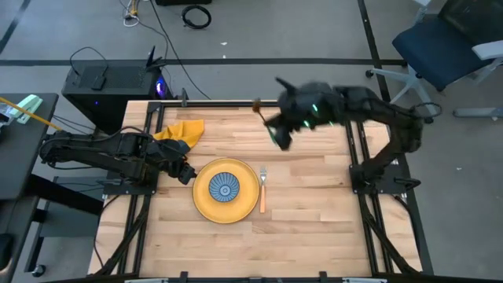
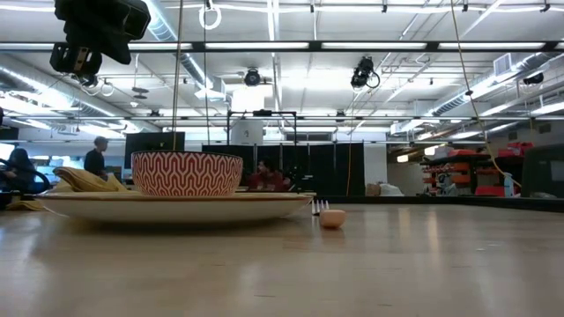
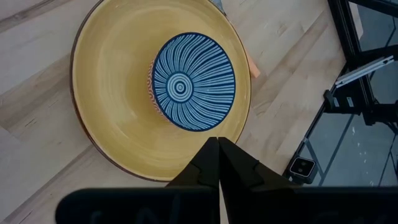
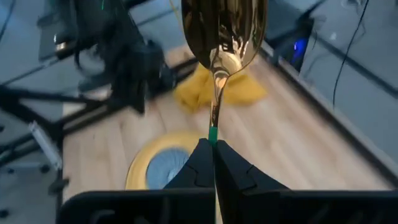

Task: Set table place
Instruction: Put the green spoon into the blue-patterned bowl

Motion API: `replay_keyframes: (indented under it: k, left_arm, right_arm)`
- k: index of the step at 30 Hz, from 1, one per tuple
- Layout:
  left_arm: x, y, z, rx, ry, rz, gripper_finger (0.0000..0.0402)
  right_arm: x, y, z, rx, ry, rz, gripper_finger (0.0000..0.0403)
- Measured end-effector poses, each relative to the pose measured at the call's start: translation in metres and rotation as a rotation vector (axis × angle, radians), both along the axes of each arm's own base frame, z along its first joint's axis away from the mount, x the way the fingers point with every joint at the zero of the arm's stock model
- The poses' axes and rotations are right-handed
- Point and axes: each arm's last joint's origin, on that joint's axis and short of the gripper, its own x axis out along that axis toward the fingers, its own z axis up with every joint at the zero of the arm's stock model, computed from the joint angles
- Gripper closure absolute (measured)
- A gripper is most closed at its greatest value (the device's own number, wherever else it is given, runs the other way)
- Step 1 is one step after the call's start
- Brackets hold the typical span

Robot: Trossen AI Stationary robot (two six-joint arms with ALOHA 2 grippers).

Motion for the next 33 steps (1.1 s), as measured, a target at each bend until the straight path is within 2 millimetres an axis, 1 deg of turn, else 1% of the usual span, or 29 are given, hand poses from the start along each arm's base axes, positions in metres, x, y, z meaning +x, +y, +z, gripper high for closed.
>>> replay_keyframes:
  k: [2, 4, 7, 9, 13, 15, 19, 22, 24, 26, 28, 31, 33]
  left_arm:
    - [0.0, 0.0, 0.0, 0.0, 0.0, 0.0, 0.0392]
    - [0.0, 0.0, 0.0, 0.0, 0.0, 0.0, 0.0392]
    - [0.0, 0.0, 0.0, 0.0, 0.0, 0.0, 0.0392]
    - [0.0, 0.0, 0.0, 0.0, 0.0, -0.001, 0.0392]
    - [0.0, 0.0, 0.0, 0.0, 0.0, 0.0, 0.0392]
    - [0.0, 0.0, 0.0, 0.0, 0.0, 0.0, 0.0392]
    - [0.0, 0.0, 0.0, 0.0, 0.0, 0.0, 0.0392]
    - [0.0, 0.0, 0.0, 0.0, 0.0, 0.0, 0.0392]
    - [0.0, 0.0, 0.0, 0.0, -0.001, -0.001, 0.0392]
    - [0.0, 0.0, 0.0, 0.0, -0.001, 0.0, 0.0392]
    - [0.0, 0.0, 0.0, 0.0, -0.002, 0.0, 0.0392]
    - [0.0, 0.0, 0.0, 0.0, -0.003, -0.001, 0.0392]
    - [0.0, 0.0, 0.0, 0.0, -0.003, 0.0, 0.0392]
  right_arm:
    - [0.016, -0.015, 0.005, -0.011, -0.02, 0.011, 0.0403]
    - [0.034, -0.027, 0.002, -0.012, -0.016, 0.037, 0.0401]
    - [0.066, -0.035, -0.018, 0.02, 0.046, 0.099, 0.0401]
    - [0.085, -0.035, -0.04, 0.048, 0.128, 0.151, 0.0401]
    - [0.111, -0.029, -0.087, 0.079, 0.336, 0.221, 0.0401]
    - [0.122, -0.022, -0.106, 0.087, 0.397, 0.243, 0.0401]
    - [0.145, 0.006, -0.135, 0.126, 0.442, 0.335, 0.0401]
    - [0.159, 0.026, -0.163, 0.169, 0.498, 0.408, 0.0401]
    - [0.166, 0.033, -0.181, 0.195, 0.551, 0.421, 0.0402]
    - [0.171, 0.034, -0.194, 0.242, 0.579, 0.407, 0.0402]
    - [0.175, 0.033, -0.202, 0.282, 0.589, 0.392, 0.0402]
    - [0.179, 0.029, -0.209, 0.312, 0.599, 0.362, 0.0402]
    - [0.179, 0.023, -0.211, 0.356, 0.604, 0.329, 0.0402]
